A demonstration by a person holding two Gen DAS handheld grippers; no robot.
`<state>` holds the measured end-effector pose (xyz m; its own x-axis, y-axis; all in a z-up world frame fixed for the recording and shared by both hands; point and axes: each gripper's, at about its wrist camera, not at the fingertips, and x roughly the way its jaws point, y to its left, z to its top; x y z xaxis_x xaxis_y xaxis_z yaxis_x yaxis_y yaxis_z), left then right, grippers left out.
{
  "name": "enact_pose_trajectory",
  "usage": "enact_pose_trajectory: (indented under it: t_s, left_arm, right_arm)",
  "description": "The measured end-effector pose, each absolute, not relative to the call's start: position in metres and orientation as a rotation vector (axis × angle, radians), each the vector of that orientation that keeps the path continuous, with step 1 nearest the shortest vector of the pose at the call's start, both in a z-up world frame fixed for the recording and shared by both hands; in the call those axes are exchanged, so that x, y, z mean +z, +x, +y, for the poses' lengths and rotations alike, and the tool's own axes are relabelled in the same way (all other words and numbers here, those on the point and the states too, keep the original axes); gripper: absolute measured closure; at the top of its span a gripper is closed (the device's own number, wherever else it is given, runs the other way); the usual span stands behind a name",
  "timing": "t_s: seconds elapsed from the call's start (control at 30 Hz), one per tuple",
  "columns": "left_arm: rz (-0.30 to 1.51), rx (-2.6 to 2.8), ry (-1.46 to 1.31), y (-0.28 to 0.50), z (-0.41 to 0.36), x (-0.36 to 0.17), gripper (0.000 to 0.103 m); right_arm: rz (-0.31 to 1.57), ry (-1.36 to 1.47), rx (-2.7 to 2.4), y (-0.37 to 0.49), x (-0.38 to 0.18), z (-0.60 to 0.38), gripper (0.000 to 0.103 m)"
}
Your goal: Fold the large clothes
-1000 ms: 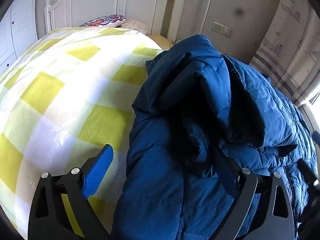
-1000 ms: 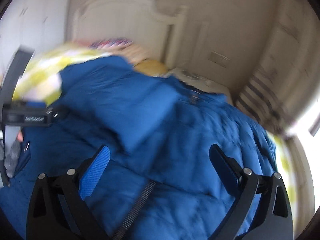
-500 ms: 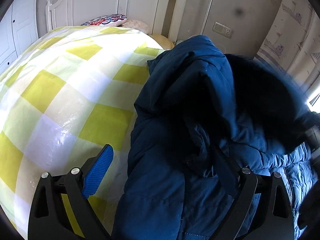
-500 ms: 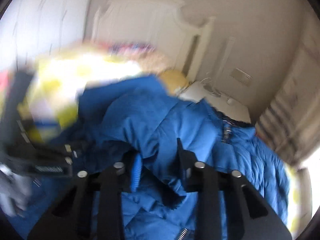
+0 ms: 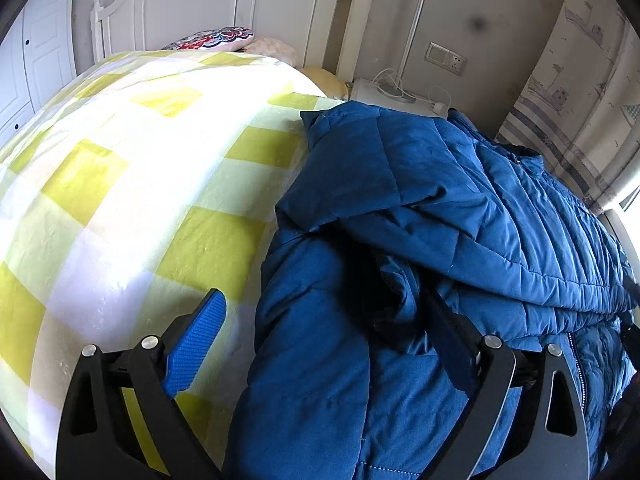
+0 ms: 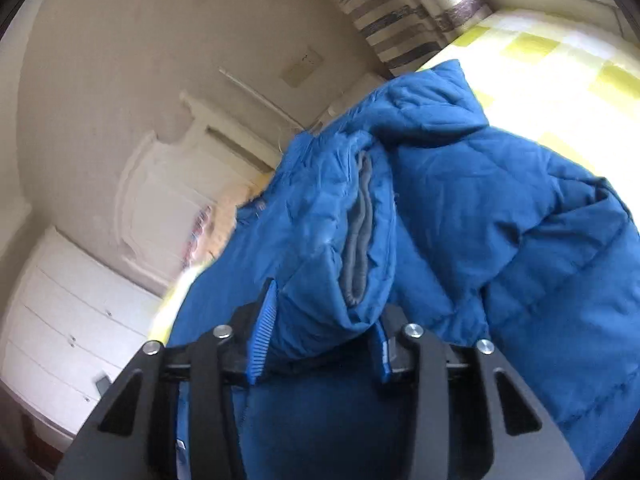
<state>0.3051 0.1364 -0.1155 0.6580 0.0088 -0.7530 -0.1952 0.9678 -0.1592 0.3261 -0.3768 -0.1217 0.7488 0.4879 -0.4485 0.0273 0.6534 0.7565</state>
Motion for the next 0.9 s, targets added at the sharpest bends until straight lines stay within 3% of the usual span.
enact_pose_trajectory:
  t_s: [0.03, 0.1, 0.17, 0.2, 0.23, 0.4, 0.5, 0.57, 0.63, 0.77, 0.8, 0.83, 0.9]
  left_arm:
    - [0.848, 0.117, -0.236, 0.305, 0.136, -0.116, 0.010]
    - [0.851, 0.119, -0.232, 0.305, 0.135, -0.116, 0.010]
    - [0.851, 0.118, -0.236, 0.306, 0.135, -0.116, 0.010]
    - [0.852, 0.119, -0.236, 0.306, 0.135, -0.117, 0.009]
    - [0.851, 0.119, -0.235, 0.306, 0.135, -0.116, 0.009]
    - [0.852, 0.118, -0.239, 0.307, 0.136, -0.118, 0.009]
    - [0.853, 0.117, -0.241, 0.308, 0.136, -0.119, 0.009]
    - [0.853, 0.116, -0.243, 0.308, 0.136, -0.119, 0.009]
    - [0.854, 0.115, -0.246, 0.308, 0.137, -0.120, 0.009]
    - [0.854, 0.112, -0.252, 0.307, 0.138, -0.120, 0.009]
    - [0.856, 0.111, -0.252, 0.307, 0.138, -0.120, 0.009]
    - [0.856, 0.110, -0.252, 0.307, 0.138, -0.120, 0.009]
    - [0.855, 0.110, -0.254, 0.307, 0.138, -0.120, 0.009]
  right_arm:
    - [0.670, 0.810, 0.282, 0.324, -0.117, -0.376, 0.042]
    - [0.671, 0.764, 0.295, 0.324, -0.114, -0.370, 0.039]
    - [0.669, 0.734, 0.286, 0.325, -0.112, -0.369, 0.056]
    - [0.663, 0.724, 0.282, 0.327, -0.111, -0.369, 0.072]
    - [0.655, 0.720, 0.285, 0.326, -0.110, -0.367, 0.076]
    - [0.515, 0.639, 0.289, 0.308, -0.089, -0.364, 0.083]
    - [0.594, 0.627, 0.235, 0.312, -0.097, -0.366, 0.083]
    - [0.672, 0.654, 0.210, 0.320, -0.109, -0.370, 0.079]
    - [0.680, 0.657, 0.178, 0.317, -0.108, -0.370, 0.062]
    - [0.482, 0.594, 0.055, 0.283, -0.073, -0.376, 0.057]
    - [0.444, 0.561, 0.064, 0.280, -0.062, -0.374, 0.051]
    - [0.426, 0.523, 0.091, 0.280, -0.052, -0.368, 0.045]
    - [0.465, 0.372, 0.135, 0.290, -0.034, -0.344, 0.043]
